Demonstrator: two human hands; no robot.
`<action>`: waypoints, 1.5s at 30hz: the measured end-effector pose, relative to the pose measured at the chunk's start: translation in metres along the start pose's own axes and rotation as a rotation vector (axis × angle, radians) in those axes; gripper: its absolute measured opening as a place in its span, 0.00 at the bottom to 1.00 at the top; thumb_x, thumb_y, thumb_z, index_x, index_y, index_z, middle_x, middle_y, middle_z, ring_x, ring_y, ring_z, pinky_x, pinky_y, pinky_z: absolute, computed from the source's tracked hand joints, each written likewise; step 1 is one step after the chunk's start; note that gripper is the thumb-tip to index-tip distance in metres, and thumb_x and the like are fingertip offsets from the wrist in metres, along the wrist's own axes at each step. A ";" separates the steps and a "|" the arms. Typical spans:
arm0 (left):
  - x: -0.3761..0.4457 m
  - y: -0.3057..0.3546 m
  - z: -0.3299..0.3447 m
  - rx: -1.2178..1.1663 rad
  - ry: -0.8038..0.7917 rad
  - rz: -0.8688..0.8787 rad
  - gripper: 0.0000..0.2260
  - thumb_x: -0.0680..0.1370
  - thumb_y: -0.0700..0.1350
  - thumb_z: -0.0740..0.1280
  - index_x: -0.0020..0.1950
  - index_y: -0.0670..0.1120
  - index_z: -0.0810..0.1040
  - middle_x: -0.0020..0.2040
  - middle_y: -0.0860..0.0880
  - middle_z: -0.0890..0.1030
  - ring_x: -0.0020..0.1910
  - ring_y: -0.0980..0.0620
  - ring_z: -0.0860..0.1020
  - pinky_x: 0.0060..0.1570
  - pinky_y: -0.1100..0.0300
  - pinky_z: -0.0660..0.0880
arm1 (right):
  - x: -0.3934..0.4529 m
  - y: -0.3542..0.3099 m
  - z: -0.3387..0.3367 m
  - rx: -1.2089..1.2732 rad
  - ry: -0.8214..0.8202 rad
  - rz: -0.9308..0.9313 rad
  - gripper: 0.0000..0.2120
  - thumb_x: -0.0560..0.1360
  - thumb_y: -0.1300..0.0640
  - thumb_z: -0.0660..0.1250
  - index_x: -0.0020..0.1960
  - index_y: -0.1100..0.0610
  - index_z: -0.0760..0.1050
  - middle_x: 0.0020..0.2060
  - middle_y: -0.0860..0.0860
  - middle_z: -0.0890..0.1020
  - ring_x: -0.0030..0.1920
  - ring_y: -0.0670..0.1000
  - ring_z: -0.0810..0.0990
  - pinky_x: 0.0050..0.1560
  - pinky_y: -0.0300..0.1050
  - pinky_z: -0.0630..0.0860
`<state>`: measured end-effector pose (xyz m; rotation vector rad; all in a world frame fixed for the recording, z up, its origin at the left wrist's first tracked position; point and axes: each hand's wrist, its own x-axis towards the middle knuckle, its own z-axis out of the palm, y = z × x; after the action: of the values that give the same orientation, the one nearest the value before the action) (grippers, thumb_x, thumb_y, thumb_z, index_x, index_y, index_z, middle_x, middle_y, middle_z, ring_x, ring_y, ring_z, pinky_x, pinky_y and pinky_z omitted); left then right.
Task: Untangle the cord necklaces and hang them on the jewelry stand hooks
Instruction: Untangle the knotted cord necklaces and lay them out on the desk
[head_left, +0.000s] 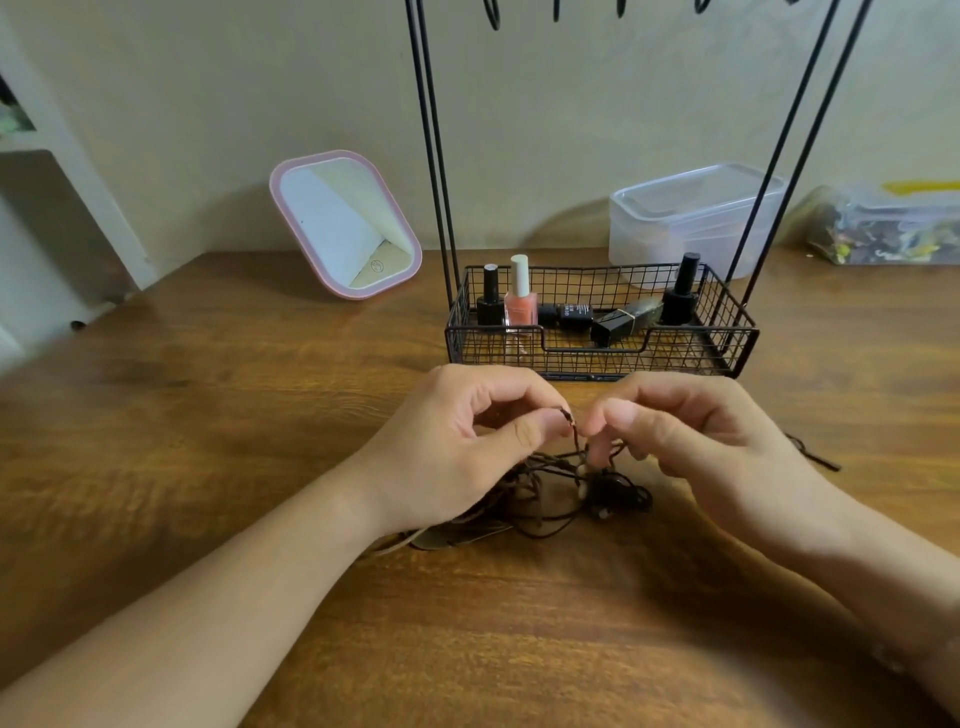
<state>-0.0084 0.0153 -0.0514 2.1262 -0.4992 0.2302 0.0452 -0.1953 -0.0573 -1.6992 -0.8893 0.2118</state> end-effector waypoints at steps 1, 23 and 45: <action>0.000 0.001 0.002 0.063 0.000 0.031 0.06 0.80 0.39 0.67 0.49 0.45 0.84 0.40 0.58 0.83 0.42 0.56 0.80 0.41 0.69 0.73 | 0.000 0.001 0.001 -0.062 -0.001 -0.021 0.16 0.75 0.40 0.64 0.43 0.52 0.82 0.38 0.52 0.84 0.40 0.45 0.80 0.43 0.37 0.74; 0.000 -0.009 -0.011 0.495 -0.188 -0.198 0.14 0.75 0.53 0.73 0.60 0.57 0.77 0.53 0.62 0.78 0.53 0.65 0.76 0.52 0.69 0.74 | 0.006 0.007 -0.012 0.443 0.312 -0.034 0.09 0.78 0.57 0.58 0.40 0.56 0.70 0.28 0.56 0.74 0.34 0.60 0.76 0.43 0.55 0.76; 0.001 -0.011 -0.045 0.310 -0.113 -0.188 0.16 0.81 0.57 0.58 0.39 0.52 0.78 0.31 0.44 0.72 0.30 0.51 0.70 0.34 0.61 0.67 | 0.012 0.018 -0.033 0.147 0.534 0.361 0.06 0.80 0.57 0.66 0.44 0.55 0.78 0.33 0.49 0.79 0.37 0.51 0.78 0.43 0.49 0.78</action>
<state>-0.0017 0.0574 -0.0344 2.4827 -0.3418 0.0836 0.0804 -0.2137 -0.0582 -1.6519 -0.1666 0.0543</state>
